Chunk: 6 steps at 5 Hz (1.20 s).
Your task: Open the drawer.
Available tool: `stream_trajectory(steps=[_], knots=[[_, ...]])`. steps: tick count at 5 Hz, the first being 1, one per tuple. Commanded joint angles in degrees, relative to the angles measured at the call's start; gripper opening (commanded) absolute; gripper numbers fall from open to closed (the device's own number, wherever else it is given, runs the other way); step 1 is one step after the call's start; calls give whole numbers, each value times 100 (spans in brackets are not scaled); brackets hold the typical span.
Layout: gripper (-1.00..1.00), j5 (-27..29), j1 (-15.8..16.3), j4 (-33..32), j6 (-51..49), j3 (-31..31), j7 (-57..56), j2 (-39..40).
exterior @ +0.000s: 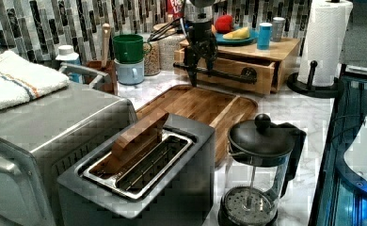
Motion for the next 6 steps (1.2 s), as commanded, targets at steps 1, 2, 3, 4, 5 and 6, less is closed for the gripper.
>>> stream_trajectory(steps=[1, 2, 3, 4, 5, 6], knots=[[100, 363, 1040, -281, 44, 850, 884, -156], [100, 596, 1035, -216, -128, 1007, 1046, -152], [100, 790, 1103, -171, -81, 1160, 1424, -100], [100, 870, 1150, -104, -47, 1289, 1934, -59], [100, 966, 1144, 33, -79, 1368, 2066, 1], [100, 956, 1125, 32, -79, 1387, 2073, 3]])
